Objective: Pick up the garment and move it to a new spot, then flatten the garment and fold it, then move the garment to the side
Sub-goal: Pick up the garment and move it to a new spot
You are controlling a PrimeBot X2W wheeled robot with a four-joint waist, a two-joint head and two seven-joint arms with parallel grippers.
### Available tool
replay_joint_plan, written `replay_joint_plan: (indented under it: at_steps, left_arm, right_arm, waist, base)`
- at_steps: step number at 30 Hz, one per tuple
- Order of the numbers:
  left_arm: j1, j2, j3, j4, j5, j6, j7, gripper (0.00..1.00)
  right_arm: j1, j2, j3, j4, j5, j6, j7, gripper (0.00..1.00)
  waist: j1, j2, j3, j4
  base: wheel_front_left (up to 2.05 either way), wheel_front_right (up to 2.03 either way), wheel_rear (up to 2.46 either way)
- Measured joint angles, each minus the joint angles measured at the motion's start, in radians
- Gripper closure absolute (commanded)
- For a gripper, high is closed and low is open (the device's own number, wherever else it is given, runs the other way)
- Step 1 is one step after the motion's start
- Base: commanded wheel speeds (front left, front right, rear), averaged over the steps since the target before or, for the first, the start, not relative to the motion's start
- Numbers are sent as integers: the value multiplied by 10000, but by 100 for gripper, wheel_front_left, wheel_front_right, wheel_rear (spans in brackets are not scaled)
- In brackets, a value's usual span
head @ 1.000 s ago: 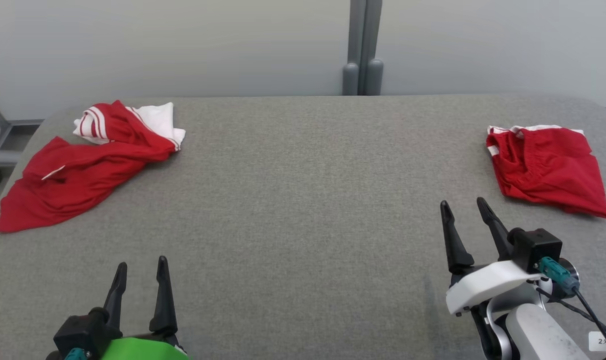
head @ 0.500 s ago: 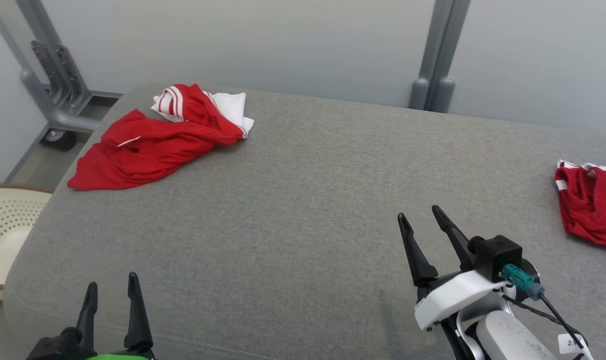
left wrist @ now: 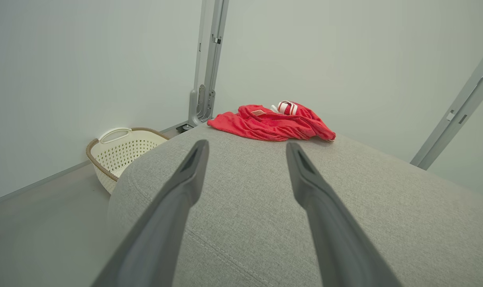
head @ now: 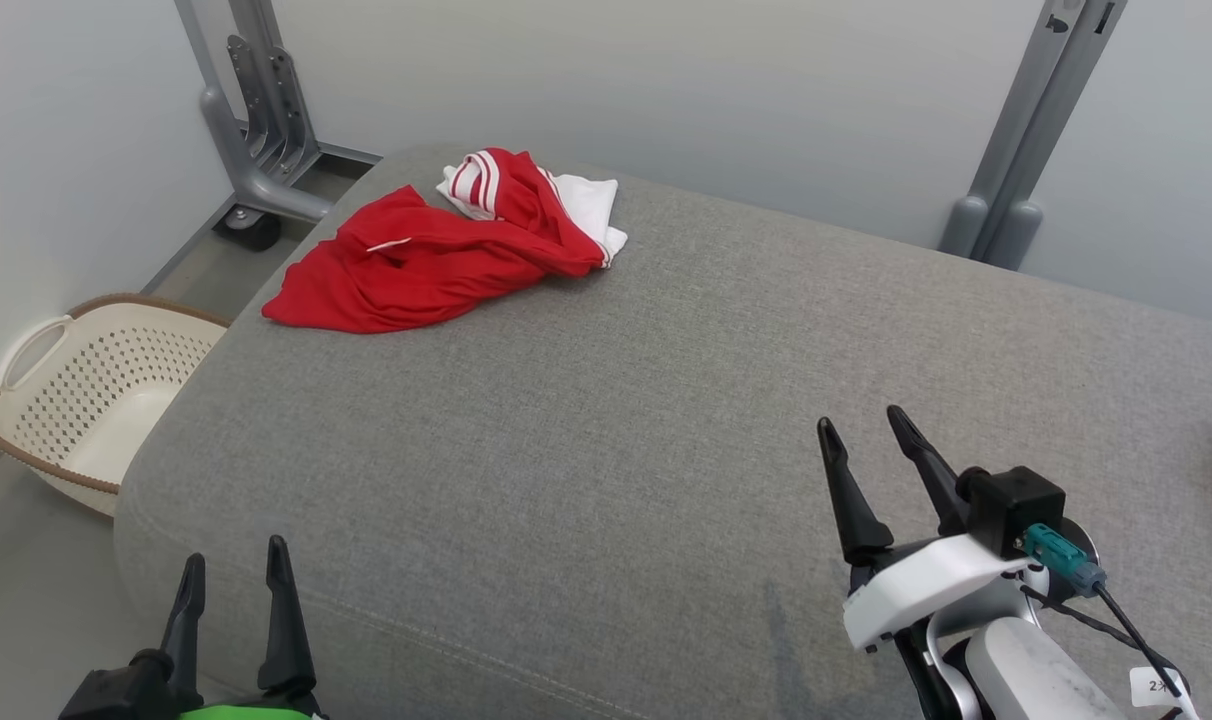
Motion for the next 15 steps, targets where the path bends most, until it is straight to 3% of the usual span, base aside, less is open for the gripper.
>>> replay_joint_plan:
  at_steps: [9,15]
  left_arm:
    - [-146,253,176,-447,-25,-12,94,0]
    - [-1189,608,255,-721,-52,-186,493,0]
  right_arm:
    - [5,-10,-217,-169,-138,-100,31,0]
    - [-66,-138,-443,-500,-332,-169,121,0]
  waist:
    - [0,0,230,-421]
    - [0,0,648,-861]
  base:
    - [0,0,0]
    - [0,0,0]
